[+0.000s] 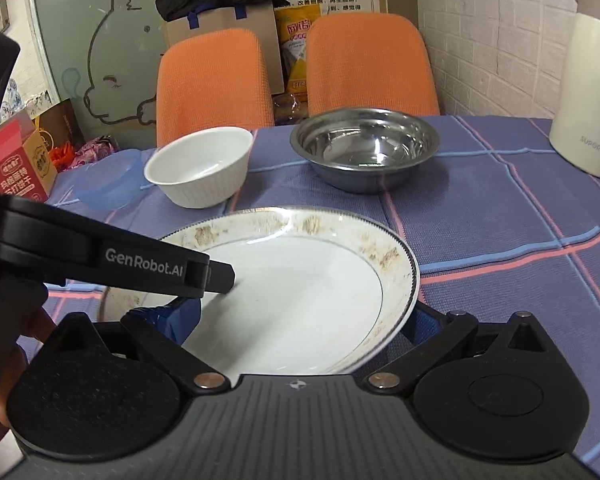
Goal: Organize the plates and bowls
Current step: 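Grasp the gold-rimmed plate rim with the left tool and lift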
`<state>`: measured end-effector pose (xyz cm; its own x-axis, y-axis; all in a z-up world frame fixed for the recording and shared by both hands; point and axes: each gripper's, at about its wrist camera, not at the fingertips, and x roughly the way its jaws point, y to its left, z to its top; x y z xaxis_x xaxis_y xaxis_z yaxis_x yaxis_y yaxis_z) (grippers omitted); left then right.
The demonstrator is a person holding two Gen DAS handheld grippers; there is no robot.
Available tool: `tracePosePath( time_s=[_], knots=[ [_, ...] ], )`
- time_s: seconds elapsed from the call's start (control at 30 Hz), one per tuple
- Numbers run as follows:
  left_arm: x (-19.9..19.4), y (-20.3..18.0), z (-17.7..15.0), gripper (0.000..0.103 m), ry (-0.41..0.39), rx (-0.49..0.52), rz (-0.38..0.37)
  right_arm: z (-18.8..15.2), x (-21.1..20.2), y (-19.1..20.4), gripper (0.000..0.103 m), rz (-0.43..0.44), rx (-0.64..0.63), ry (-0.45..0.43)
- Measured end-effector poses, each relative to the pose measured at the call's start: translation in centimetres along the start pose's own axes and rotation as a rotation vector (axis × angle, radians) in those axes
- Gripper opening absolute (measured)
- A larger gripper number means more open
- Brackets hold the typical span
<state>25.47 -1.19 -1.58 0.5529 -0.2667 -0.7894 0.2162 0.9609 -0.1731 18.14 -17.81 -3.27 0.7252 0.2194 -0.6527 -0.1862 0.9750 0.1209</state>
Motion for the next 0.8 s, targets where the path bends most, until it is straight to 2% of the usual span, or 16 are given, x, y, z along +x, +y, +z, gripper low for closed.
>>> tracePosePath(
  time_s=[0.2, 0.43, 0.6, 0.8],
  knots=[
    [-3.6, 0.2, -1.7, 0.045, -0.05, 0.01, 0.013, -0.6, -2.4, 1.5, 0.091, 0.008, -0.008, -0.046],
    [-9.6, 2.6, -5.5, 0.045, -0.123, -0.047, 0.033, -1.7, -6.3, 4.9, 0.091, 0.052, -0.054, -0.104],
    [-13.7, 5.4, -9.5, 0.046, -0.158, -0.088, 0.103, -3.6, -8.5, 8.7, 0.091, 0.129, -0.087, -0.13],
    [-15.9, 8.4, -14.7, 0.047, -0.156, -0.126, 0.204, -6.9, -8.8, 13.1, 0.091, 0.235, -0.106, -0.092]
  ],
)
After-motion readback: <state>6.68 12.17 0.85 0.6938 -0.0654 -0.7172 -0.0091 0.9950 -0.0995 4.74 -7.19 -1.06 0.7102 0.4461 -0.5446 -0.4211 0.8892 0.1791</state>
